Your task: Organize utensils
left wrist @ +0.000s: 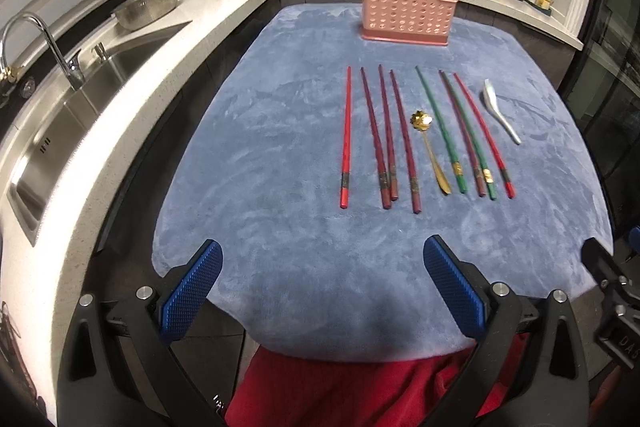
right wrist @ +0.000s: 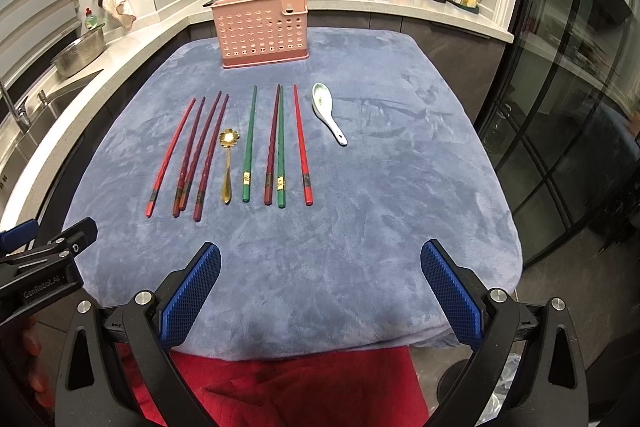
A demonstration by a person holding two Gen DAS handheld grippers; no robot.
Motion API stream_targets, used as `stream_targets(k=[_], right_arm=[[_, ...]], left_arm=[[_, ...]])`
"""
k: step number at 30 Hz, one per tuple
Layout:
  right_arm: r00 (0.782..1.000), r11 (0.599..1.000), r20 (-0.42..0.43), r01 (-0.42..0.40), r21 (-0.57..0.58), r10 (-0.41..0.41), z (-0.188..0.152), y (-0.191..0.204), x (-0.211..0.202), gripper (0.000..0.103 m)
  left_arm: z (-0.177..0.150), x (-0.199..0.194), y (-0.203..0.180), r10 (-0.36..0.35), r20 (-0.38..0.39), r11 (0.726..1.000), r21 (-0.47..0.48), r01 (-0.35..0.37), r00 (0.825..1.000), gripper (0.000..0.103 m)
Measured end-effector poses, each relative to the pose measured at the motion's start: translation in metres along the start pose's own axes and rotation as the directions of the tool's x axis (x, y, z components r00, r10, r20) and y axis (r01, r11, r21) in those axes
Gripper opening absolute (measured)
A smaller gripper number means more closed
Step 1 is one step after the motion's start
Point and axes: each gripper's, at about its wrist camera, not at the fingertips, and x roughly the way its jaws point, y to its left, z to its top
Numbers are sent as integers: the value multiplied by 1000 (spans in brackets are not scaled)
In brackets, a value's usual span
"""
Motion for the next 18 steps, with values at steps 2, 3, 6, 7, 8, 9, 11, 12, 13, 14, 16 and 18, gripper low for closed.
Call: stream_targets(k=[2, 3, 6, 7, 8, 9, 11, 12, 13, 14, 16, 18], right_arm=[[1000, 1000, -7, 7, 7, -6, 3, -3, 9, 96], [1000, 1000, -9, 8, 10, -8, 5, -4, 15, 96], [999, 1000, -28, 19, 20, -18, 11, -7, 31, 96], [999, 1000, -33, 21, 24, -20, 14, -9, 36, 96], [999, 999, -38, 22, 26, -21, 16, -9, 41, 96], [999, 999, -44, 20, 29, -19, 19, -10, 46, 96], [998, 999, -58, 18, 35, -16, 23, -11, 56, 96], [998, 999, -62, 16, 36, -14, 25, -12, 60, 96], [998, 999, -65, 12, 37, -10, 27, -12, 65, 96], [998, 999, -66, 10, 36, -7, 30, -12, 68, 96], [998, 999, -68, 2, 36, 0, 34, -11, 76, 96], [997, 999, -72, -4, 37, 7, 38, -12, 84, 96]], left_arm=[[5, 15, 3, 1, -19, 1000, -9, -1, 1000, 96], [7, 23, 5, 2, -22, 1000, -19, -2, 1000, 96], [14, 47, 12, 5, -31, 999, -45, -6, 999, 96], [16, 56, 15, 6, -34, 998, -55, -8, 999, 96], [17, 64, 17, 5, -40, 998, -60, -7, 999, 95], [19, 71, 17, -2, -44, 998, -64, -1, 999, 94], [21, 83, 19, -11, -57, 997, -75, 6, 998, 92], [22, 89, 19, -21, -62, 997, -78, 16, 998, 87], [24, 95, 18, -33, -68, 997, -77, 28, 997, 86], [25, 99, 18, -31, -73, 997, -73, 25, 997, 85], [27, 107, 14, -39, -79, 998, -61, 34, 996, 79], [28, 114, 11, -44, -89, 998, -49, 40, 995, 75]])
